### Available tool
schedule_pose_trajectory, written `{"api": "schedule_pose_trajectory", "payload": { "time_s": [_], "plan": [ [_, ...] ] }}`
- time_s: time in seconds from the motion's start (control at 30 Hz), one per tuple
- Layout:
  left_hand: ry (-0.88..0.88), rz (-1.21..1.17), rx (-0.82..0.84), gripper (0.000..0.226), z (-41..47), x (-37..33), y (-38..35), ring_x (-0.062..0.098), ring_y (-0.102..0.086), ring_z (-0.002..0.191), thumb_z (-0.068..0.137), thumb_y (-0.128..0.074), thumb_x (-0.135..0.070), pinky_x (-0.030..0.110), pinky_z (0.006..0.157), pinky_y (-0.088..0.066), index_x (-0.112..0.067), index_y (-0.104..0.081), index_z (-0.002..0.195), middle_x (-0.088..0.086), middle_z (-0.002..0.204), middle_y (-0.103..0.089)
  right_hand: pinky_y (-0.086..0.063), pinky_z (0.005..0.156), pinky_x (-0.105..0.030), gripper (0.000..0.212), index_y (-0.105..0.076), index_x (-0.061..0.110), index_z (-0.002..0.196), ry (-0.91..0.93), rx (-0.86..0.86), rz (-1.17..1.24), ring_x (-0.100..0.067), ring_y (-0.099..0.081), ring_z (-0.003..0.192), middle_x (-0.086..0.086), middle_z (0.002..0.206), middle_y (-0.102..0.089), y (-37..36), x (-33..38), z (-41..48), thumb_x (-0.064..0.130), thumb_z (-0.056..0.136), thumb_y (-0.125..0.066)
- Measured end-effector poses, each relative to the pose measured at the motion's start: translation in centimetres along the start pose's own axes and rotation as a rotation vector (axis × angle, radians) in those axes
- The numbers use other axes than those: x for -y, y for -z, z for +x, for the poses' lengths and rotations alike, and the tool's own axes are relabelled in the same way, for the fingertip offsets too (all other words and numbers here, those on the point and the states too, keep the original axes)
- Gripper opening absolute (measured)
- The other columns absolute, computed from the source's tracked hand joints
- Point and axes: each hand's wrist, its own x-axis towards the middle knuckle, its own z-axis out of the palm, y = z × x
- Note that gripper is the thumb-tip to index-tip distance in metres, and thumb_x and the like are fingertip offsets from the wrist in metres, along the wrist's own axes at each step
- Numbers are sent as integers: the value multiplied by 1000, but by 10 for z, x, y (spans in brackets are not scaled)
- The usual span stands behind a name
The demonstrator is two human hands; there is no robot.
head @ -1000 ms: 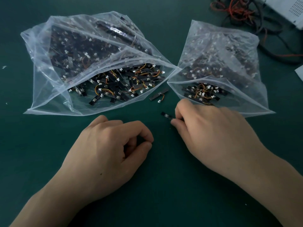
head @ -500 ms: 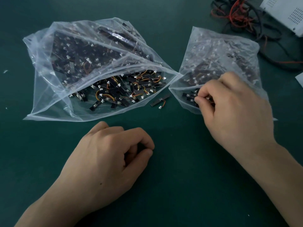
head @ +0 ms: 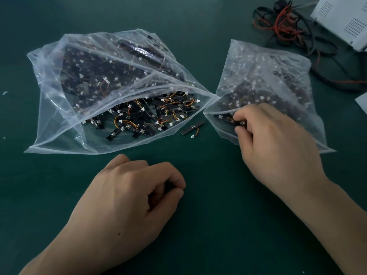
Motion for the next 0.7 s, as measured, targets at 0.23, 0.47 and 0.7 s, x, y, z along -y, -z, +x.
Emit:
{"api": "schedule_pose_trajectory", "payload": {
  "time_s": [0.23,0.47,0.7],
  "plan": [
    [-5,4,-1,5,0,0,0,2,-51,65,90,-58,-49,12,80,-38,-47,-62,89,-17,62,-50,-56,88,-42,47,-55,9,144,9,48,-46,-29,-57,121,-6,138,-54,-7,-1,0,28,101,-53],
    [-6,13,-7,5,-1,1,-1,2,-50,65,89,-58,-50,14,79,-39,-47,-62,90,-18,62,-48,-53,76,-40,26,-70,8,117,22,-12,-48,-31,-56,110,-9,121,-55,-4,-1,0,23,97,-62],
    [3,17,-6,5,0,0,-1,2,-49,68,89,-58,-49,12,80,-39,-47,-62,89,-19,61,-48,-54,78,-40,21,-66,15,116,31,13,61,-21,-58,106,2,114,-59,-7,-1,0,25,100,-56]
  ]
}}
